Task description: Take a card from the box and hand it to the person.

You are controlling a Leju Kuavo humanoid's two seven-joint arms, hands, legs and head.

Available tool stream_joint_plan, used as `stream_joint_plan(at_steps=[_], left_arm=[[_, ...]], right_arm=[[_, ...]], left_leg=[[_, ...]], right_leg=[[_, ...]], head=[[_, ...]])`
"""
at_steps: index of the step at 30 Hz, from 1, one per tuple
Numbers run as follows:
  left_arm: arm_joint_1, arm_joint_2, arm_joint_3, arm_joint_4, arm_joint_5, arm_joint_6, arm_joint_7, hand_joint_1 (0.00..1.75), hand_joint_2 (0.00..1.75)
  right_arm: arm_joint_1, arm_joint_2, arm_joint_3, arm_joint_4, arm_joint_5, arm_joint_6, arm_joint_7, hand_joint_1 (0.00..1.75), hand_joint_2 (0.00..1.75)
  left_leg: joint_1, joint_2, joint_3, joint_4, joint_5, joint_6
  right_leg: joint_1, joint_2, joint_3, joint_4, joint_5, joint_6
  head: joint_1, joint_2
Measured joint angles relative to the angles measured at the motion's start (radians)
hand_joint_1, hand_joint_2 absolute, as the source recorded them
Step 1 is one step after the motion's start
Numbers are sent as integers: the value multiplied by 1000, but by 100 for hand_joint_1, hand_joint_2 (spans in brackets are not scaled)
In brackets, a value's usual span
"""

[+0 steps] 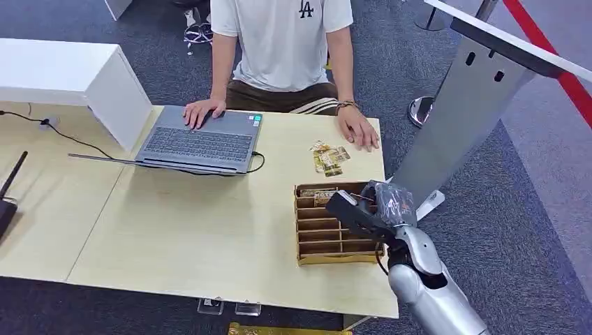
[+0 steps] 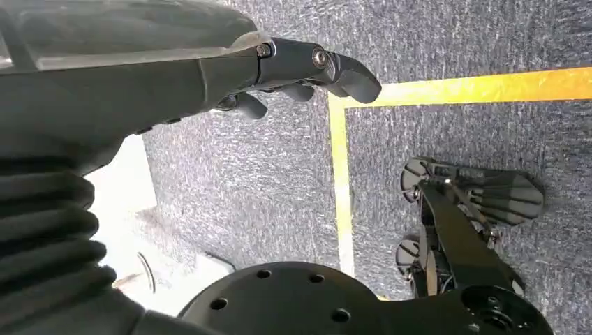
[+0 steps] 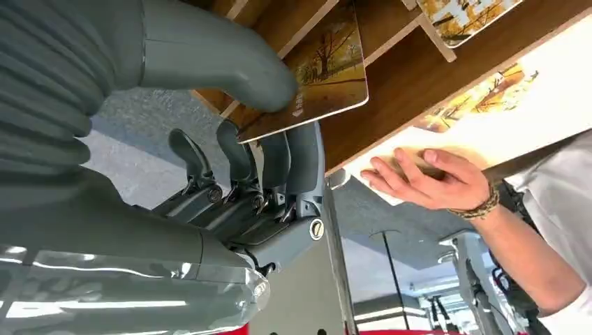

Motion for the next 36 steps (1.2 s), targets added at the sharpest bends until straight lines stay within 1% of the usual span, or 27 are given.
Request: stream_joint_plan(at_steps=[6,12,14,16,19,24,27,31,36], left_arm=[[0,0,0,0,7,11,2,0,175],[1,0,0,0,13,13,0,0,175],[3,0,0,0,16,15,0,0,175],[3,0,0,0,18,16,0,0,175],[5,0,0,0,19,17,0,0,175],[6,0,0,0,23,17,0,0,175],[6,0,0,0,24,17,0,0,175],[6,0,0,0,22,16,0,0,175],[5,-2,0,0,12,15,-4,0,175]], right_arm=[[1,0,0,-7,15,-4,6,140,175],[7,-3,-1,-55,59,-11,35,140,175],[20,-13,-3,-136,104,-3,66,140,175],[22,-21,-6,-197,132,18,90,140,175],[35,-38,-10,-302,148,47,109,140,175],[49,-61,-15,-450,160,62,116,140,175],[52,-70,-16,-514,161,58,102,140,175],[57,-72,-15,-560,172,6,51,140,175],[60,-71,-14,-561,248,-143,-32,140,175]], left_leg=[[0,0,0,0,0,0],[0,0,0,0,0,0],[0,0,0,0,0,0],[0,1,1,0,0,0],[0,0,1,0,0,0],[0,0,1,0,0,0],[0,0,1,0,0,0],[0,0,1,0,0,0],[0,0,0,0,0,0]], right_leg=[[0,0,0,0,0,0],[0,0,0,0,0,0],[0,0,0,0,0,0],[0,1,0,0,0,0],[0,1,0,0,0,0],[0,1,0,0,0,0],[0,1,0,0,0,0],[0,1,0,0,0,0],[0,1,0,0,0,0]], head=[[0,0],[0,0],[1,0],[-2,0],[0,0],[0,0],[-1,0],[-1,0],[0,0]])
